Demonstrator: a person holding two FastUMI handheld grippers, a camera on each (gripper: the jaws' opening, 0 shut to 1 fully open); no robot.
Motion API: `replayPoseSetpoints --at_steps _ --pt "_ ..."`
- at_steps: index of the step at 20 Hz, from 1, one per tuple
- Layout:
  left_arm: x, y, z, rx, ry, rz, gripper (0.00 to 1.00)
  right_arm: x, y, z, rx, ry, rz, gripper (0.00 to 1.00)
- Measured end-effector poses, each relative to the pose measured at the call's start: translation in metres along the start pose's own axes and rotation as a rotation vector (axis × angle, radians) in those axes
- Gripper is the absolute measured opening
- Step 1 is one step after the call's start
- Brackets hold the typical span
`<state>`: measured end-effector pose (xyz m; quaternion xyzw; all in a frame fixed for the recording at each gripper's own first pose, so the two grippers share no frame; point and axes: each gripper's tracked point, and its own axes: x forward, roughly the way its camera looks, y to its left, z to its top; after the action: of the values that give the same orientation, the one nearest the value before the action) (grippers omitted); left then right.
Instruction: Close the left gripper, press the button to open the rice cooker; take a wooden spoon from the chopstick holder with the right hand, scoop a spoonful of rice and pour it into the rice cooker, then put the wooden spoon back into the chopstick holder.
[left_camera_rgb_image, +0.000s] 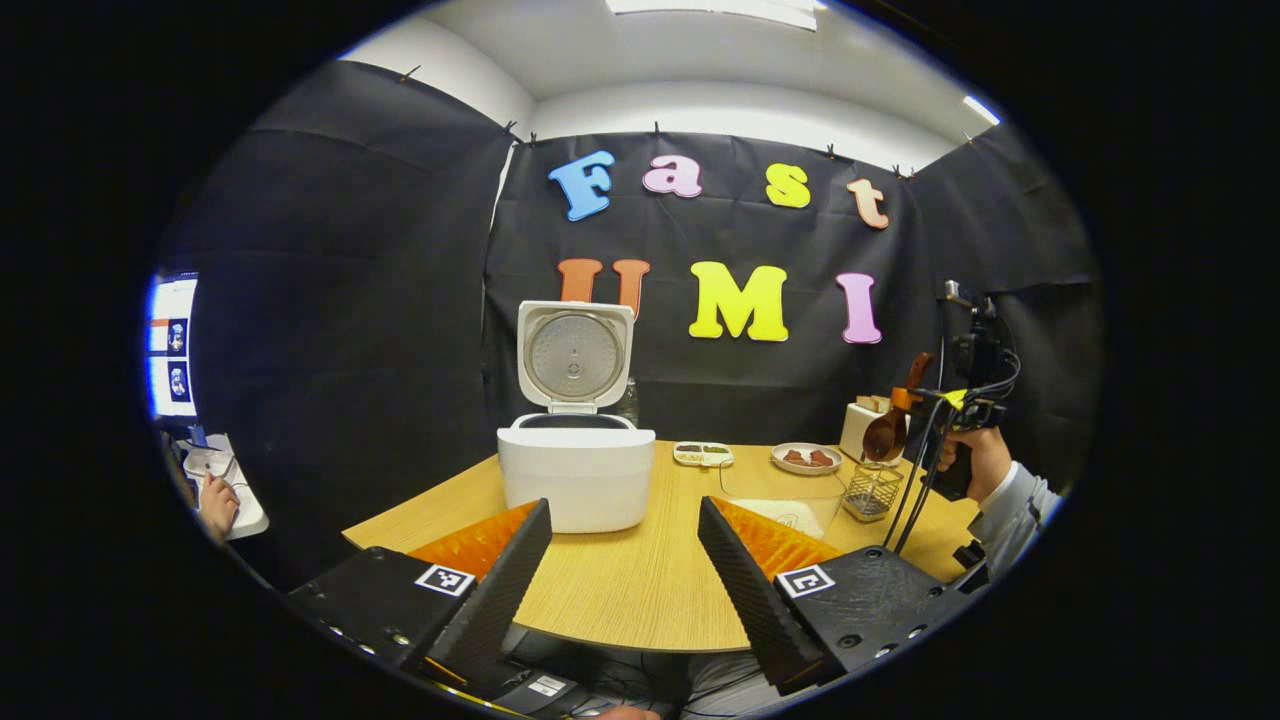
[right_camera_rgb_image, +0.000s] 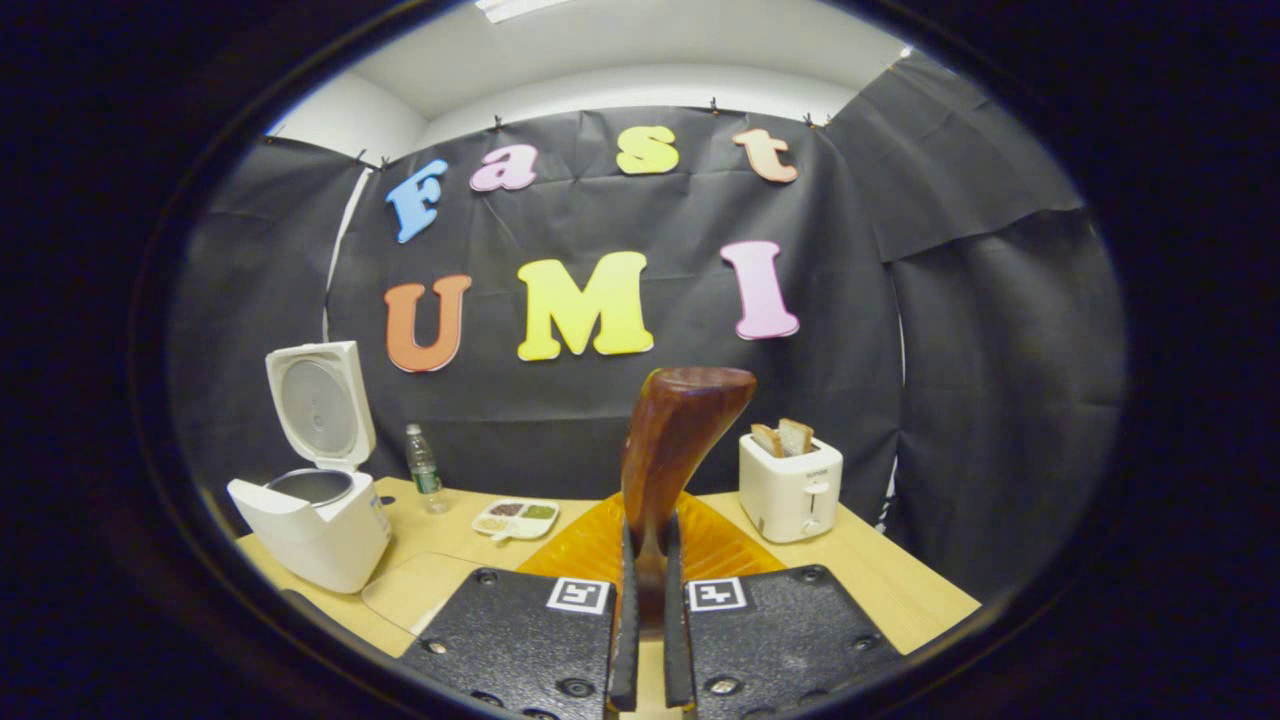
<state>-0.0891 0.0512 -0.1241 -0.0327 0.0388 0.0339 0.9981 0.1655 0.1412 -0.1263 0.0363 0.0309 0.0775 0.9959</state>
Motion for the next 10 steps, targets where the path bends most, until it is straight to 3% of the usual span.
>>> replayPoseSetpoints --at_steps 5,10 --pt "-0.004 0.002 0.000 0.001 -0.012 0.004 0.94 0.009 0.058 -0.023 -0.001 0.041 0.077 0.16" --pt "-0.003 0.005 -0.004 0.017 -0.015 0.003 0.94 0.034 0.099 -0.078 -0.007 0.140 0.078 0.15"
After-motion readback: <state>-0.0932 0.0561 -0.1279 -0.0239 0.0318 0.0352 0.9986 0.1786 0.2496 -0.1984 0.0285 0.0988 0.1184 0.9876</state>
